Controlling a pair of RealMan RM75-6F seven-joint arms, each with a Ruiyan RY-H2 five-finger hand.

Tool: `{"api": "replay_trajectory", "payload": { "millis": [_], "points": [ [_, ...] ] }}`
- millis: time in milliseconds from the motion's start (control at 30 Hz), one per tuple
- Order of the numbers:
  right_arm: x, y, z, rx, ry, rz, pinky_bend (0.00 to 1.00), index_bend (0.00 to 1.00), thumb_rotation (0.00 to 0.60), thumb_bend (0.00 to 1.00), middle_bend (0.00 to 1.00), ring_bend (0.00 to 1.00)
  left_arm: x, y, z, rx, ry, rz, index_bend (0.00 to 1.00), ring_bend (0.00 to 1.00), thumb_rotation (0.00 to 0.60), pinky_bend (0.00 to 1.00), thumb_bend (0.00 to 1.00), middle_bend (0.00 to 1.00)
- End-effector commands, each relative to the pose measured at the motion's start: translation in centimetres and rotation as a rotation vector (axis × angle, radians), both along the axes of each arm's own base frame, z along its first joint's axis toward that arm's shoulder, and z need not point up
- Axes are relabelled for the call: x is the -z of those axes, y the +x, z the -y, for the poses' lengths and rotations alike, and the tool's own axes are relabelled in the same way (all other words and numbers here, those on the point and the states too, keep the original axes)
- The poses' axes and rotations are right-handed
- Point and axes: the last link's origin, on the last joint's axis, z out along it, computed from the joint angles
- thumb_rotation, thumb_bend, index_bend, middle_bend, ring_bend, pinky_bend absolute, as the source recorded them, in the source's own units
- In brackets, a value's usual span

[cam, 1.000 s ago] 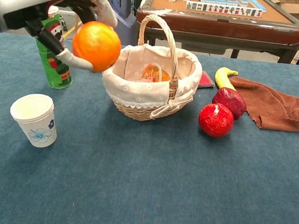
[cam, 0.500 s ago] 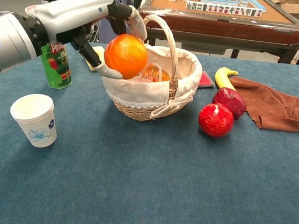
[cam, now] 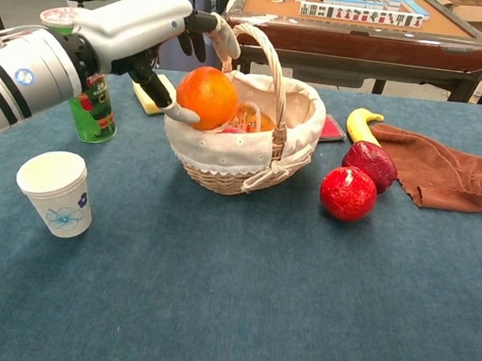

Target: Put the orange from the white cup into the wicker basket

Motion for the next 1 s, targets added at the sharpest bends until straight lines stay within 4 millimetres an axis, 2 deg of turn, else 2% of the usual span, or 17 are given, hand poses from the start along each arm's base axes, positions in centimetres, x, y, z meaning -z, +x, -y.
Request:
{"api": "replay_trajectory", "payload": {
  "millis": [33, 300, 500, 800, 1000],
  "points": [
    [0.0, 0.0, 0.0, 0.001, 0.001, 0.0, 0.23, 0.09, 0.6, 0.3, 0.12, 0.11, -0.3, -0.2, 0.0, -0.01, 0.012, 0.005, 0.29, 0.3, 0.6, 0.29, 0.12, 0.24],
    [-0.1, 0.0, 0.0, -0.001, 0.0, 0.001, 0.23, 0.09, 0.6, 0.3, 0.12, 0.11, -2.3, -1.7, 0.7, -0.063, 0.043, 0.03, 0.27, 0.3, 0.6, 0.29, 0.12, 0.22],
    [-0.1, -0.1, 0.0, 0.002, -0.001, 0.001, 0.23, 0.09, 0.6, 0.3, 0.12, 0.11, -5.2, -4.9, 2.5, -0.192, 0.075, -0.013, 0.26, 0.3, 0.6, 0.29, 0.12, 0.22],
    [0.2, -0.3, 0.3, 0.002, 0.005, 0.008, 0.23, 0.09, 0.6, 0.3, 0.12, 0.11, -9.3, -10.6, 7.4, -0.357, 0.134, -0.11, 0.27, 0.3, 0.6, 0.29, 0.12, 0.21],
    [0.6, -0.4, 0.5, 0.008, 0.025, 0.01, 0.23, 0.09, 0.6, 0.3, 0.12, 0.11, -11.2, -13.4, 10.1, -0.486, 0.149, -0.125, 0.26, 0.26, 0.6, 0.28, 0.12, 0.21]
  ]
}}
